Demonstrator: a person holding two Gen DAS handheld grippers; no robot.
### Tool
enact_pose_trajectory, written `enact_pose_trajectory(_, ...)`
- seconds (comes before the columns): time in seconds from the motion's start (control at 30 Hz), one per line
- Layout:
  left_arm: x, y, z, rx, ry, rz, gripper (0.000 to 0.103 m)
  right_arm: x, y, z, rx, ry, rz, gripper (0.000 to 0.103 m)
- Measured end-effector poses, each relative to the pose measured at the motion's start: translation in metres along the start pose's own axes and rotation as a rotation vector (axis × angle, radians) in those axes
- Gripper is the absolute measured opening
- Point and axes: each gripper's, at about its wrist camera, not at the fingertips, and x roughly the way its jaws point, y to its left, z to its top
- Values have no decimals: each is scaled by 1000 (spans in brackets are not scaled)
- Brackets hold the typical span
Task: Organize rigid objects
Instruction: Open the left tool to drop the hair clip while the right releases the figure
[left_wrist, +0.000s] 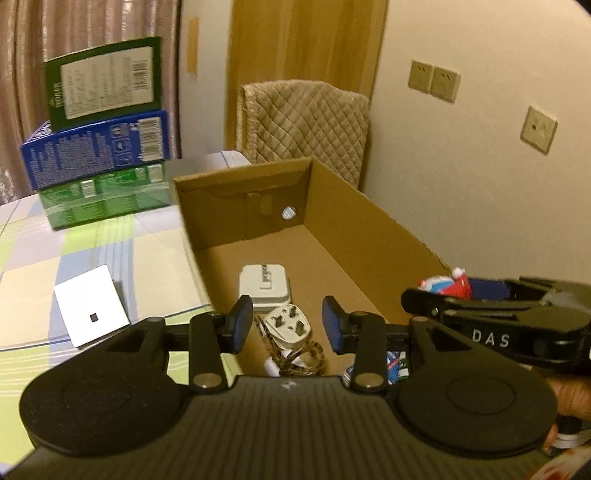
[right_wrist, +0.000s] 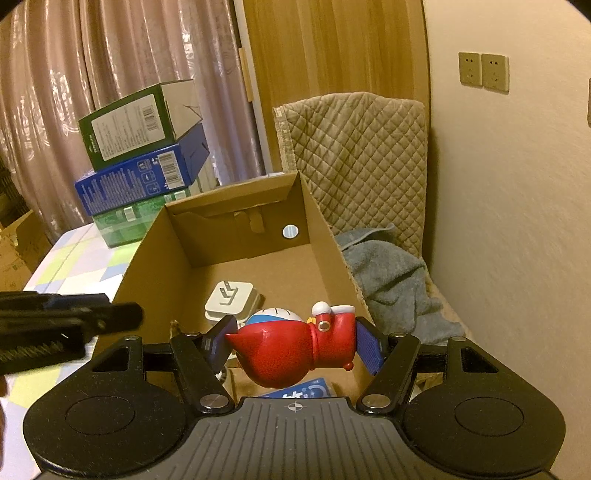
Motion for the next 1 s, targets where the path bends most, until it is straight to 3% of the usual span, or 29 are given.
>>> enact_pose_trajectory(0.3, -25, 28, -2, -88, -23, 42, 36, -2, 9, 2, 0, 11, 21, 65)
enact_pose_trajectory(0.73, -31, 41, -17, -112, -6, 52, 36, 12, 20, -2, -16, 53, 13, 65)
enact_pose_trajectory(1.0, -35, 51, -22, -130, -3, 65, 36, 9, 22, 0, -21, 2, -7, 68)
